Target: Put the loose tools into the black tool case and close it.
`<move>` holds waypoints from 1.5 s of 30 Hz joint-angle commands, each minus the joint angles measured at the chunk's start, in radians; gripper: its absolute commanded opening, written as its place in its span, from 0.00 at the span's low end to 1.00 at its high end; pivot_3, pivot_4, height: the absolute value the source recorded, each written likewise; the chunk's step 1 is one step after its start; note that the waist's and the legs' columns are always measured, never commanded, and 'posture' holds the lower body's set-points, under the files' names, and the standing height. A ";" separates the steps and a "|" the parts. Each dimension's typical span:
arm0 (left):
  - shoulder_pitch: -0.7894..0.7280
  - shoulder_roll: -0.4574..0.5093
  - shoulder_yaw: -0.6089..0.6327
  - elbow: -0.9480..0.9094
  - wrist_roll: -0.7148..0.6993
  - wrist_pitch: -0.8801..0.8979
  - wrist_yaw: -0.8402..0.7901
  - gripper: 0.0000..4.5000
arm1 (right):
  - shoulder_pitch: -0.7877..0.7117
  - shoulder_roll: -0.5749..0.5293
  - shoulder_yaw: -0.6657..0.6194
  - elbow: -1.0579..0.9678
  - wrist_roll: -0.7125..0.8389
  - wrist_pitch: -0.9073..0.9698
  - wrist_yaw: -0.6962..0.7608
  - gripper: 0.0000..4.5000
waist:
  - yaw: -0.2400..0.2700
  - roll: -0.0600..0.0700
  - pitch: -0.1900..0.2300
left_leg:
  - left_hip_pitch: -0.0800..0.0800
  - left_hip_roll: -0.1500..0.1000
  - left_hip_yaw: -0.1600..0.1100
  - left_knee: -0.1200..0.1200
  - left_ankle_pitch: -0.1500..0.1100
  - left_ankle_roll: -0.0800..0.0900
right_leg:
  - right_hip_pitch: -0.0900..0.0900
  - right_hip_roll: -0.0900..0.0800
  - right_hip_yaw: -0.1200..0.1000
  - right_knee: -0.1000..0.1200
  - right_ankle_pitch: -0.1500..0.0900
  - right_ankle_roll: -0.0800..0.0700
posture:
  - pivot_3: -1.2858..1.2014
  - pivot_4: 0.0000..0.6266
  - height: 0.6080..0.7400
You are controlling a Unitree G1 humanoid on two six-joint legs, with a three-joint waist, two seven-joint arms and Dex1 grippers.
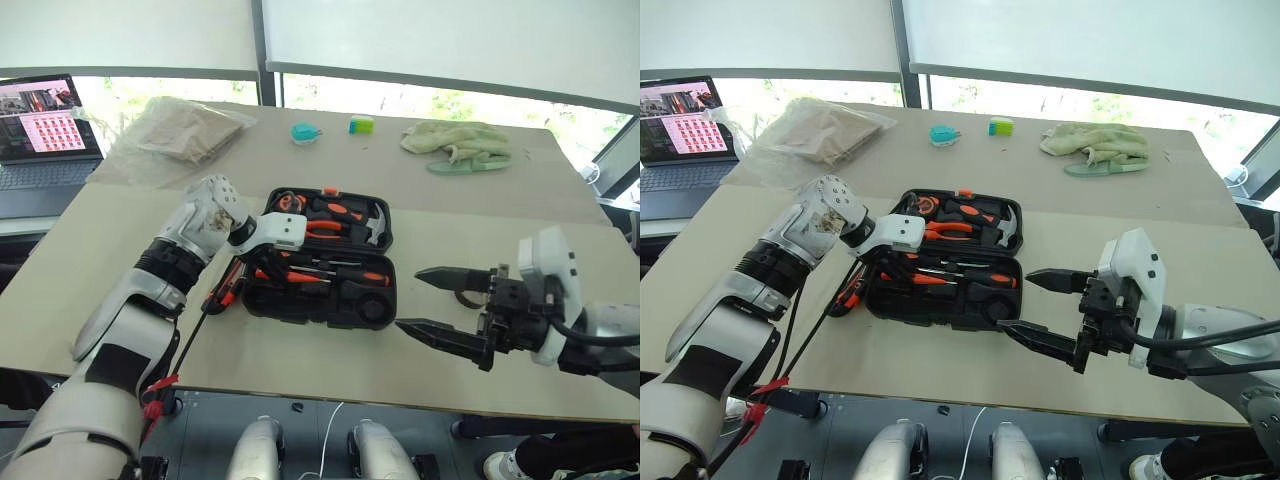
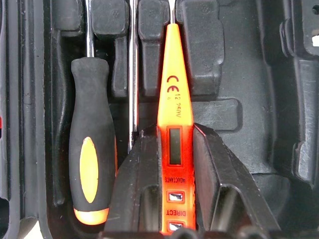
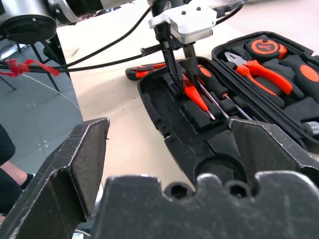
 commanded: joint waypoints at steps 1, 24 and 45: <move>-0.007 0.057 0.065 -0.097 -0.152 0.098 -0.046 0.58 | -0.003 0.012 -0.001 -0.010 0.011 -0.015 -0.016 1.00 | 0.000 0.000 0.000 | 0.000 0.000 0.000 0.000 0.000 0.000 | 0.000 0.000 0.000 0.000 0.000 0.000 | 0.52 0.24 1.00; 0.177 -0.022 0.326 0.005 -0.385 0.050 0.149 0.01 | 0.077 0.011 -0.028 -0.047 -0.053 -0.027 -0.071 1.00 | 0.013 0.001 -0.001 | 0.000 0.000 0.000 0.001 0.001 0.001 | 0.001 0.000 -0.001 0.001 0.000 0.000 | 0.52 0.24 1.00; 0.317 -0.005 0.286 0.029 -0.237 -0.204 0.249 0.01 | 0.035 0.033 0.027 -0.010 -0.091 -0.021 -0.079 1.00 | 0.005 0.001 -0.001 | 0.005 0.000 0.000 0.000 0.001 0.001 | 0.006 -0.001 -0.001 0.000 0.000 0.000 | 0.52 0.24 1.00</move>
